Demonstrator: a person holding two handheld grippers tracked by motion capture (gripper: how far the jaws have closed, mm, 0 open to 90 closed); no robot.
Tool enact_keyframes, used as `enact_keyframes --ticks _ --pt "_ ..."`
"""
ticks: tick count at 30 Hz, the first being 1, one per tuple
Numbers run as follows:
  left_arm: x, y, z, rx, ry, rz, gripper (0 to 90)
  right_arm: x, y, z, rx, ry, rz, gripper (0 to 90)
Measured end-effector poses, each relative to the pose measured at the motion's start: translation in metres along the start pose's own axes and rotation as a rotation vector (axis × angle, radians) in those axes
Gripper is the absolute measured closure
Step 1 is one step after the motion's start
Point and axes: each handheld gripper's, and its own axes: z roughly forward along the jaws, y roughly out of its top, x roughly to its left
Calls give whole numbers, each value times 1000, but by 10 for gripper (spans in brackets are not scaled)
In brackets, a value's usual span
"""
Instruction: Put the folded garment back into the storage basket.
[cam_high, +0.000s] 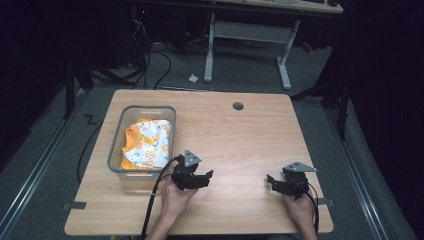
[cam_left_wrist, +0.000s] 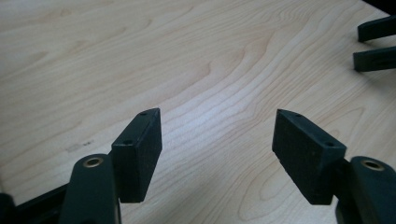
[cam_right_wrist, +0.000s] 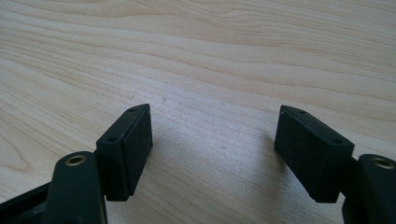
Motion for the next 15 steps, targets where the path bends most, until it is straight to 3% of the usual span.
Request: enact_keyframes --ticks 9,10,15 --pt "-2 -25 26 70 100 52 327 0 0 0 0 -1 1 279" --pt "0 -28 29 50 90 46 298 0 0 0 0 -1 1 279" --pt "0 -29 29 52 108 41 277 0 0 0 -1 0 0 279"
